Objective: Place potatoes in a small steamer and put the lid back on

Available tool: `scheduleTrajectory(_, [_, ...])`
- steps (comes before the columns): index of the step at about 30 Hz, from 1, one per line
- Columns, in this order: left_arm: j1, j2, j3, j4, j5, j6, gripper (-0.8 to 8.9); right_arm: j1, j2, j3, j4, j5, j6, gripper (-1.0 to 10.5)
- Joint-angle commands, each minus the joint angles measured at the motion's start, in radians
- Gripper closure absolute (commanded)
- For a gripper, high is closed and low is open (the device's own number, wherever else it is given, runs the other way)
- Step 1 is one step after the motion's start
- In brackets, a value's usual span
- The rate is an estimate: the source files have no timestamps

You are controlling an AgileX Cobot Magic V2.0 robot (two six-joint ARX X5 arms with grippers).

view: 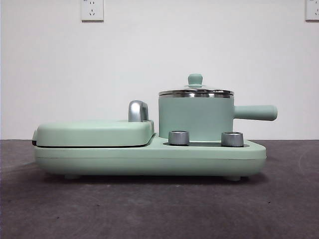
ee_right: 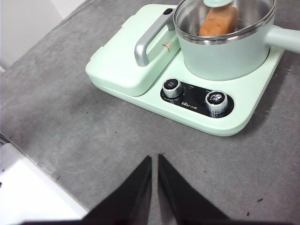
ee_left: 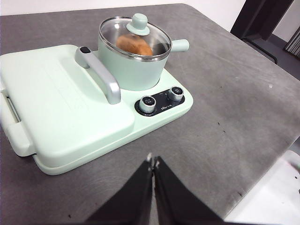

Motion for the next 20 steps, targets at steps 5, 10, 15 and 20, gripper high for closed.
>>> scheduleTrajectory(5, [0.002,0.004,-0.002,0.018,-0.004,0.008,8.07,0.006,0.003,0.008,0.013,0.000,-0.011,9.3])
scheduleTrajectory(10, [0.124,-0.047,-0.118,0.152,0.004,0.008,8.07,0.006,0.003,0.008,0.013,0.000,-0.011,9.3])
scheduleTrajectory(15, [0.328,-0.148,-0.351,0.375,0.003,0.008,8.07,0.006,0.003,0.008,0.013,0.000,-0.011,9.3])
scheduleTrajectory(20, [0.462,-0.281,-0.602,0.523,0.003,0.008,8.07,0.006,0.003,0.008,0.013,0.000,-0.011,9.3])
